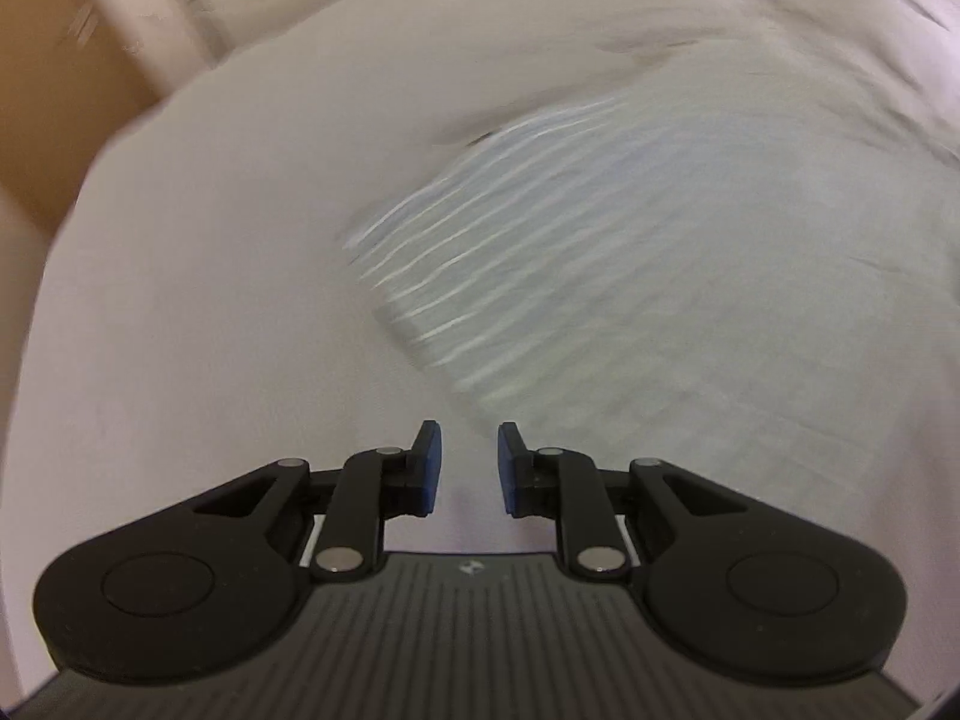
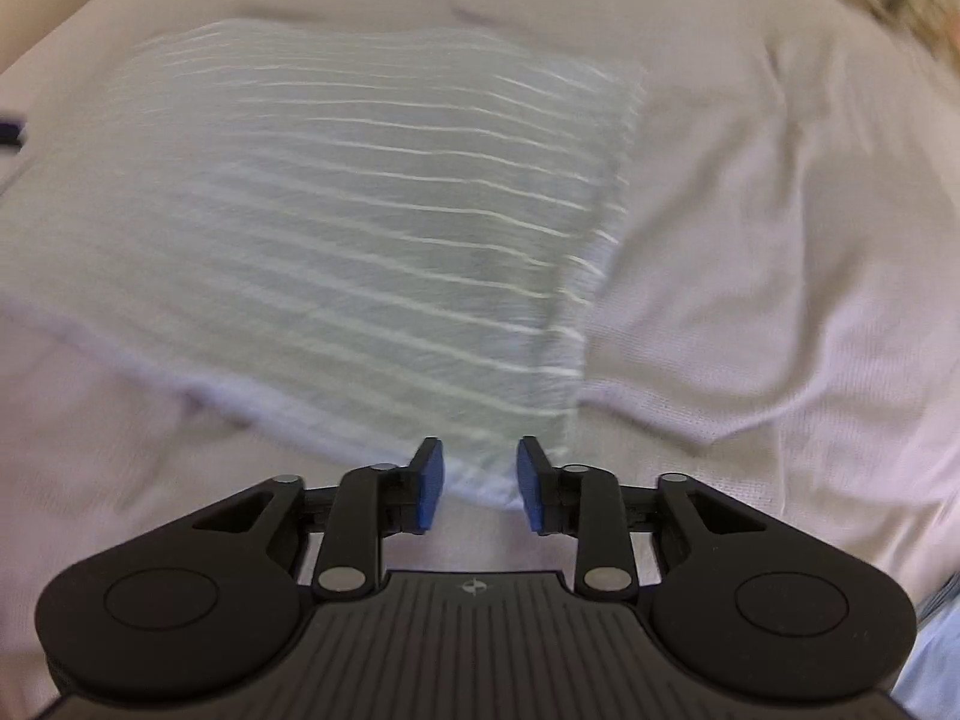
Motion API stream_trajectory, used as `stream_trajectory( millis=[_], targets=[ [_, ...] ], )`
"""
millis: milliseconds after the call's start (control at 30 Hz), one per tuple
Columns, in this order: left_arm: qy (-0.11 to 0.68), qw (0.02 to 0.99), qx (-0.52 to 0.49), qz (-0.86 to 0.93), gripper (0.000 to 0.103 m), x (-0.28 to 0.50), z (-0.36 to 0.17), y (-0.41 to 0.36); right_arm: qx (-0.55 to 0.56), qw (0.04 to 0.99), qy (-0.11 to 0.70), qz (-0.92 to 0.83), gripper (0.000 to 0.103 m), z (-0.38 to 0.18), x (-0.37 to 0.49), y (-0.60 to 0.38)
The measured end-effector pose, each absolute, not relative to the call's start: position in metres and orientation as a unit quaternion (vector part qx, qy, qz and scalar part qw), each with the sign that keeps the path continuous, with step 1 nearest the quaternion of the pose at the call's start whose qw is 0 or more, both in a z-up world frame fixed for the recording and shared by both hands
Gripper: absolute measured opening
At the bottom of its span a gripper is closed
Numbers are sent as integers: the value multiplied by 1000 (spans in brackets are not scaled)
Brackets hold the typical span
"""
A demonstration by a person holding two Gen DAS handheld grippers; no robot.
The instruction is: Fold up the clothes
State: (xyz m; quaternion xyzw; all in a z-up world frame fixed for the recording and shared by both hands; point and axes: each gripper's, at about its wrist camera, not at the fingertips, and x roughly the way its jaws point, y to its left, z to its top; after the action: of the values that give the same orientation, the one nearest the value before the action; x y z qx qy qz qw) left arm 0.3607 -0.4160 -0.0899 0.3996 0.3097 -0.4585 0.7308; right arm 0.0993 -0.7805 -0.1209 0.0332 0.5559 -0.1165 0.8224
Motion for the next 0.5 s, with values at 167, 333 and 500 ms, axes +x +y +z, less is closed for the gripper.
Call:
stream_trajectory(
  millis=[167,333,500],
  targets=[
    [208,662,482,-535,30,266,-87,-418,-61,830,553,-46,40,-121,102,-719],
    [135,617,559,-538,33,222,-123,-423,-183,823,537,11,49,-148,120,-673],
    [92,593,595,-535,35,208,-132,-416,-251,812,526,25,52,-158,126,-660]
  ],
)
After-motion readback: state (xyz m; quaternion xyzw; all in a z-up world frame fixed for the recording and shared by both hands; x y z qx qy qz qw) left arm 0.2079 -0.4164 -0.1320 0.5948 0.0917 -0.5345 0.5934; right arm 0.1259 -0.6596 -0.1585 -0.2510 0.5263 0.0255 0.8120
